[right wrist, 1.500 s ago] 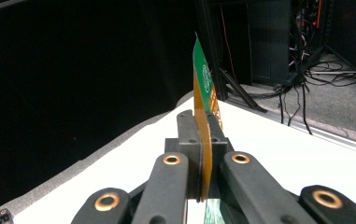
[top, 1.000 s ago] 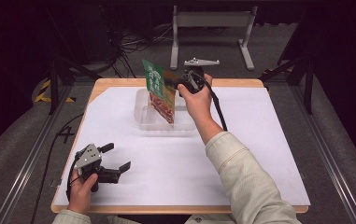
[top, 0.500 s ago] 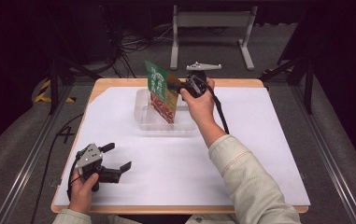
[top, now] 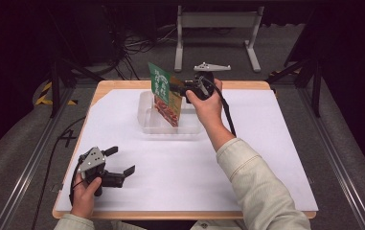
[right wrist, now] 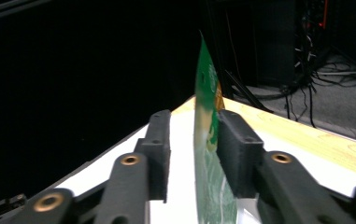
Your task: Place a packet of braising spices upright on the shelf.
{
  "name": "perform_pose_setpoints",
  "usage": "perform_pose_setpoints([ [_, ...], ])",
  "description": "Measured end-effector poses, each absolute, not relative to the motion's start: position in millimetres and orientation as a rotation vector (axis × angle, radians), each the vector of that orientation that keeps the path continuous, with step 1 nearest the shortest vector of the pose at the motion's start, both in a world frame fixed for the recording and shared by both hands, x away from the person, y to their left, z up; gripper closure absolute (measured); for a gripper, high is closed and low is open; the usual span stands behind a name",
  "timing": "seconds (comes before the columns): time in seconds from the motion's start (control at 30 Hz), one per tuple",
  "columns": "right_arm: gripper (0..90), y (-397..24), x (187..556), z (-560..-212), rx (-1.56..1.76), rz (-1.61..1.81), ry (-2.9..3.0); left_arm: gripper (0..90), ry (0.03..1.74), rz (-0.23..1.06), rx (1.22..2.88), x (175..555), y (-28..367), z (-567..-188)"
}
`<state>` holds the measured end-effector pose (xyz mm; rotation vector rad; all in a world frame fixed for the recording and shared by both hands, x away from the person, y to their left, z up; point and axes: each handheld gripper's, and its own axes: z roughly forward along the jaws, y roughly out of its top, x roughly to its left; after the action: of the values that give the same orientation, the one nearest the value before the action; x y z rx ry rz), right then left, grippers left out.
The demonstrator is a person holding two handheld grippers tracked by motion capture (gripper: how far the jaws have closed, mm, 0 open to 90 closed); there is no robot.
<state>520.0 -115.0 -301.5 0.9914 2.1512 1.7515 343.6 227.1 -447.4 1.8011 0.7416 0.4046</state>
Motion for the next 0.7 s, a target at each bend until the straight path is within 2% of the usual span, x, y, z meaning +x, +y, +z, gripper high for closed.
perform_pose_setpoints([
  [0.13,55.9,-116.7,513.1,-294.2,0.938,1.765,2.138,1.6,0.737,0.408,1.804,344.0,227.1,-447.7],
  [0.23,55.4,-117.7,507.9,-290.0,0.944,1.779,2.135,1.6,0.740,0.406,1.799,344.0,226.9,-447.7],
  [0.4,46.6,-122.2,493.6,-279.0,0.871,1.756,2.113,1.6,0.742,0.417,1.802,344.7,226.6,-447.2],
  [0.6,35.7,-139.9,471.9,-266.4,0.797,1.762,2.071,1.6,0.736,0.416,1.802,347.6,224.3,-447.5],
  [0.7,33.6,-150.0,462.7,-263.4,0.780,1.766,2.066,1.6,0.736,0.414,1.806,348.4,223.7,-447.7],
])
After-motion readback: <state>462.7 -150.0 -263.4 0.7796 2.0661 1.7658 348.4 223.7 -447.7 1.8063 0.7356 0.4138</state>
